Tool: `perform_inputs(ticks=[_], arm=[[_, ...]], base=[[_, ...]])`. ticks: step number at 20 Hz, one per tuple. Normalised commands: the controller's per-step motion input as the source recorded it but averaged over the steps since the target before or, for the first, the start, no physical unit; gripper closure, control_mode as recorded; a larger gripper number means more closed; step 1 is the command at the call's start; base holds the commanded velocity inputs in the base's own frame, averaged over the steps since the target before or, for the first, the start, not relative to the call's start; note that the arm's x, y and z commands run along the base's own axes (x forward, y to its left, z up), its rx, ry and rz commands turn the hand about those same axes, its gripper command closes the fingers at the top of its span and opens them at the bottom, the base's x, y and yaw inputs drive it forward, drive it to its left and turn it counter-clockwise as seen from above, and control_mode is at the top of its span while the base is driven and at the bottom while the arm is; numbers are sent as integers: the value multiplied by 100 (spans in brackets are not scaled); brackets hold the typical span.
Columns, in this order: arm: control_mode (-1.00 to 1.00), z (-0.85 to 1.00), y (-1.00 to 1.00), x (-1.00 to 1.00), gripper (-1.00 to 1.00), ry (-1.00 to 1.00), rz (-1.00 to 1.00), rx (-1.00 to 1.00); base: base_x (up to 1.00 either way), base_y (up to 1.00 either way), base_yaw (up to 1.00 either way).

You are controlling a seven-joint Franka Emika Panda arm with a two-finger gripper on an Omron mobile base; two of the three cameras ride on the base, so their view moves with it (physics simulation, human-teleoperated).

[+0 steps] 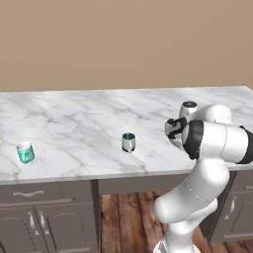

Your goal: Clear the mugs and bowl far away from the sink.

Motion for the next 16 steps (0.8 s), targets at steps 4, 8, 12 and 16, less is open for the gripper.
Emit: perform_inputs(ticks=[4,8,12,16], arm=[[-100,-1,0,1,100,0,0,2],[-100,0,0,0,-100,0,0,0],[-100,0,0,0,-100,0,0,0],[-100,67,1,-6,-100,-15,-4,7]], base=[[0,0,0],[0,0,0],[0,0,0],[0,0,0]])
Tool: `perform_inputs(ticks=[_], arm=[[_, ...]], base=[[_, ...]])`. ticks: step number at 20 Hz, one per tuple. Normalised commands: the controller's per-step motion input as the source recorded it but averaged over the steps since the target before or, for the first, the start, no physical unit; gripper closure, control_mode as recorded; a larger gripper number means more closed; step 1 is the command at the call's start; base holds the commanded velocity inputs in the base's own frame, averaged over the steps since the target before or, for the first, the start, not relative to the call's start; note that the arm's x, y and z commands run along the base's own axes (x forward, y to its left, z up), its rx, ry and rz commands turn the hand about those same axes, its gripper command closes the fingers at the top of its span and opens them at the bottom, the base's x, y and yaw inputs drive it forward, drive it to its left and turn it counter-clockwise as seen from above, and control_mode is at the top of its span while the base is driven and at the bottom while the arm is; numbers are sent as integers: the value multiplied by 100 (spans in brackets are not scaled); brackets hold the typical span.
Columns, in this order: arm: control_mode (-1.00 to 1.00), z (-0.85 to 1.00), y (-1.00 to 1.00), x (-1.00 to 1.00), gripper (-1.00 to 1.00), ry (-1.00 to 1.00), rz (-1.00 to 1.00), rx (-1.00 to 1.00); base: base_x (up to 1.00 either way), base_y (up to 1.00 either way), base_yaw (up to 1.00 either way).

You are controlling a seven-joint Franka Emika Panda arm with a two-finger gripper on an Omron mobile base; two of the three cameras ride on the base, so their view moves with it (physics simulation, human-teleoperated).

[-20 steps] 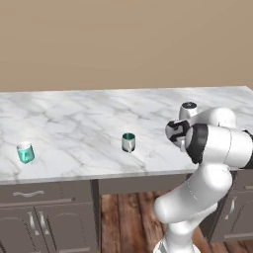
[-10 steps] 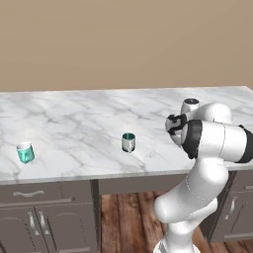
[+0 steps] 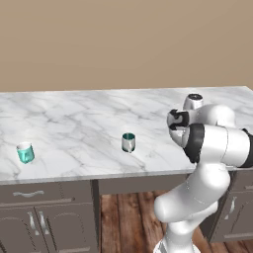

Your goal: Clear the mugs and bowl far away from the sink.

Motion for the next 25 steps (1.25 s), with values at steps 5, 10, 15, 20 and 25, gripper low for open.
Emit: perform_inputs(ticks=[5,10,15,20,25], arm=[[-100,100,25,-41,-100,-21,-12,9],[-100,100,68,-100,-100,-14,-4,2],[-100,49,91,-100,-100,-11,0,0],[-100,-4,32,-100,-100,-35,6,0],[-100,-46,1,-100,-100,-46,4,-5]], base=[[0,0,0],[0,0,0],[0,0,0],[0,0,0],[0,0,0]])
